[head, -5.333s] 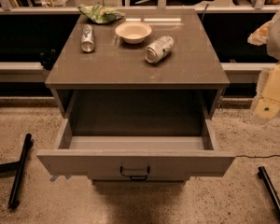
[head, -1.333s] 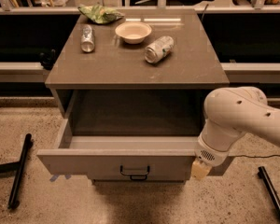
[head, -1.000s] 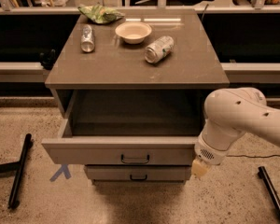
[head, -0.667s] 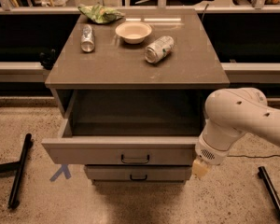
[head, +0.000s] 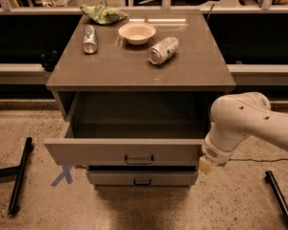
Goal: Close top drawer
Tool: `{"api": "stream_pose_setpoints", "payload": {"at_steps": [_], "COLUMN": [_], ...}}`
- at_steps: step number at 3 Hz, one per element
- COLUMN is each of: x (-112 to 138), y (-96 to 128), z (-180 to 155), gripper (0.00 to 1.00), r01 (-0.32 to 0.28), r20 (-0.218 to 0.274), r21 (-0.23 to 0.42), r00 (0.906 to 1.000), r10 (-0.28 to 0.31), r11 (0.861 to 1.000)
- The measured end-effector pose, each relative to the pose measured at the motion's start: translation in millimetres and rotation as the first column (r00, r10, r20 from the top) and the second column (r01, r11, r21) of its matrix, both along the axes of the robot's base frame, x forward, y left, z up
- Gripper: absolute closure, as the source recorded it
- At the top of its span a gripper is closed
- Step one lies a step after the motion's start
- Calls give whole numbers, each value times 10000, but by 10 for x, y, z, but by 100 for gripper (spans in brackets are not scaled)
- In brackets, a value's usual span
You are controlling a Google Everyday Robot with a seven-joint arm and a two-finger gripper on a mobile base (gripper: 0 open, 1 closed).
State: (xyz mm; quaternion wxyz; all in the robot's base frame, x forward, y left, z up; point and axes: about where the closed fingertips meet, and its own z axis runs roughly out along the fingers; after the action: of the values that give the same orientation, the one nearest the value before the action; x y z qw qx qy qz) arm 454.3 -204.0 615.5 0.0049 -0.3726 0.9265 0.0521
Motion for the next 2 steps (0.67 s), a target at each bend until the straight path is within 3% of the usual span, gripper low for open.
{"api": "stream_pose_setpoints", "payload": {"at_steps": [1,2], "x": [61,478], "y": [-9,-57], "z": [-4,5], "gripper": [100,100], "r01": [102,630], "r20": [169,1307], "r21": [26,328], "r00": [9998,9892], "r10": [-103,-668], "r11": [9999,9975]}}
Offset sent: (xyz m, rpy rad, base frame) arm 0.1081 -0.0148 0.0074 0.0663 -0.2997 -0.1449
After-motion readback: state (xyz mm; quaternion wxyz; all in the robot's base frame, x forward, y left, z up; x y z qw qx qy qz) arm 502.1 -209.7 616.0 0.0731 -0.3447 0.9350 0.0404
